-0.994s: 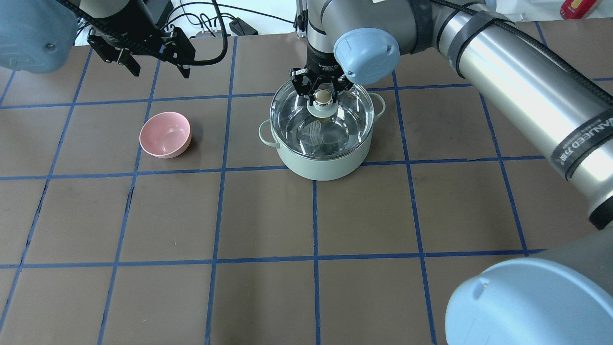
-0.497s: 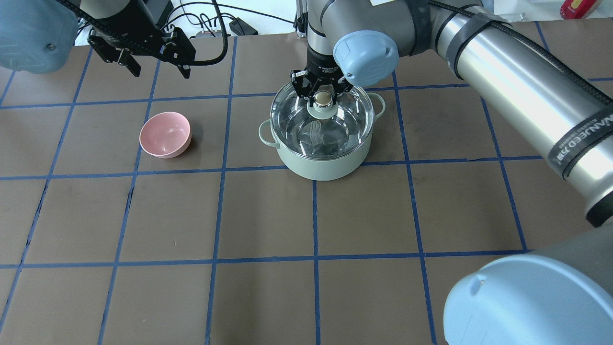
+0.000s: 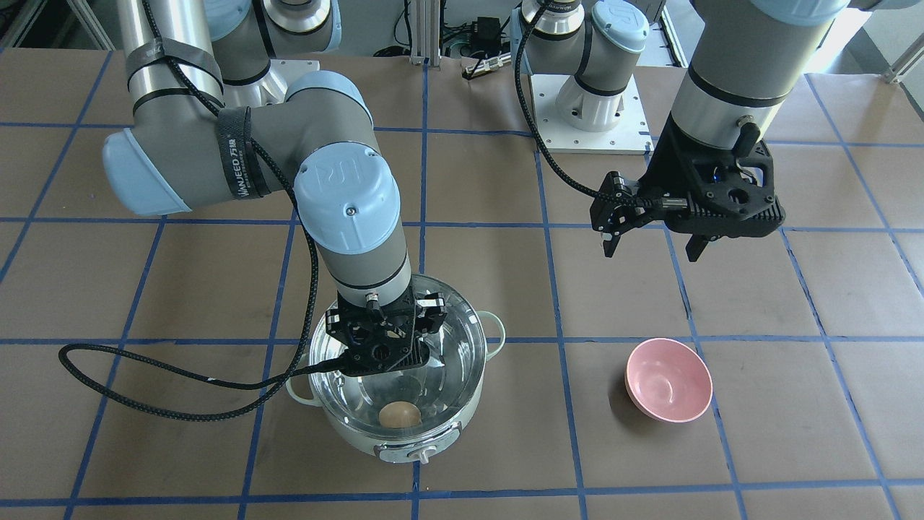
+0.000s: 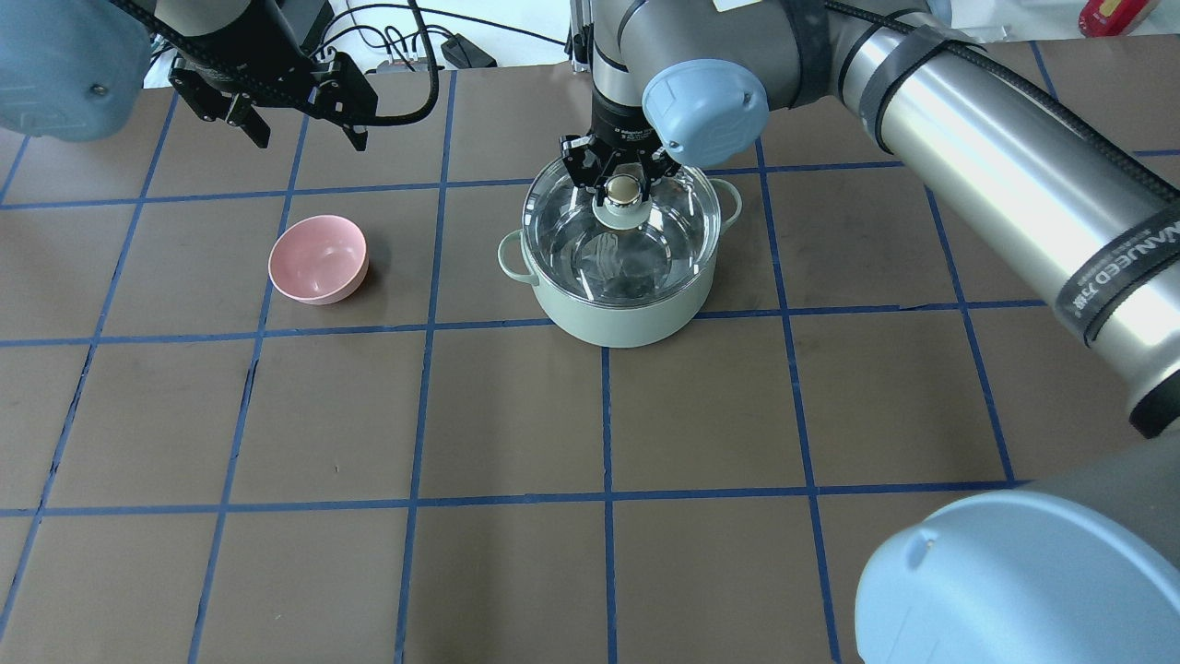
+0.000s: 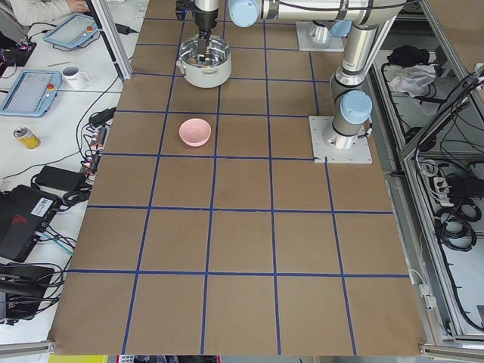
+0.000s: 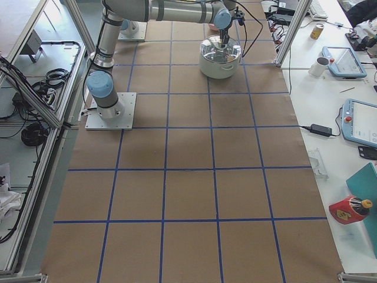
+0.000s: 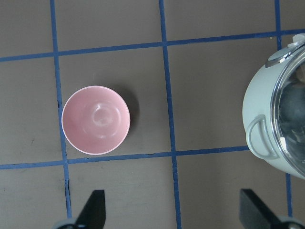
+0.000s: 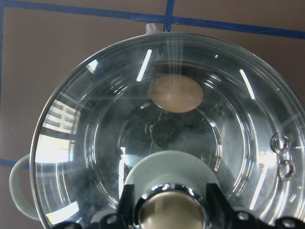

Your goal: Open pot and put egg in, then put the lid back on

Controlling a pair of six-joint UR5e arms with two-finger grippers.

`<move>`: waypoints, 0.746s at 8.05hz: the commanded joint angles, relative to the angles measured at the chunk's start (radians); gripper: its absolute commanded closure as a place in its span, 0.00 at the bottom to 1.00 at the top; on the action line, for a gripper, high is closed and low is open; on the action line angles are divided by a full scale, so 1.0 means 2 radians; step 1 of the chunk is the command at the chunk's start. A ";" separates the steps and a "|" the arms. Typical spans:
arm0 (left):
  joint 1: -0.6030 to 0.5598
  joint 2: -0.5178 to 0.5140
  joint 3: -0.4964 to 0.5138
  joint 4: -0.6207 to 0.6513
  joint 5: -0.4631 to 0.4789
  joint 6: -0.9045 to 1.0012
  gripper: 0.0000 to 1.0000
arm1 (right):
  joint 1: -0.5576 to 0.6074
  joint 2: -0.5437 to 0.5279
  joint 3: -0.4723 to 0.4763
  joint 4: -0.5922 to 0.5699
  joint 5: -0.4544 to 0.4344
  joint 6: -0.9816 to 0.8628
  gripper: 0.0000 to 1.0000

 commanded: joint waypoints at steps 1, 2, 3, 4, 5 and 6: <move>0.000 0.000 0.000 0.000 0.001 -0.006 0.00 | -0.002 -0.007 0.000 0.001 -0.004 -0.002 0.00; 0.000 0.000 0.000 0.000 0.001 -0.006 0.00 | -0.001 -0.016 0.002 0.002 -0.004 -0.002 0.00; 0.000 0.000 0.000 0.000 0.001 -0.006 0.00 | -0.002 -0.023 0.002 0.011 -0.006 -0.002 0.00; 0.000 0.000 0.000 0.000 0.000 -0.006 0.00 | -0.007 -0.039 0.005 0.030 -0.008 -0.002 0.00; 0.000 0.000 0.000 0.000 -0.003 -0.008 0.00 | -0.013 -0.069 0.014 0.047 -0.033 -0.003 0.00; -0.001 0.000 0.000 0.000 -0.003 -0.008 0.00 | -0.018 -0.094 0.035 0.053 -0.069 -0.019 0.00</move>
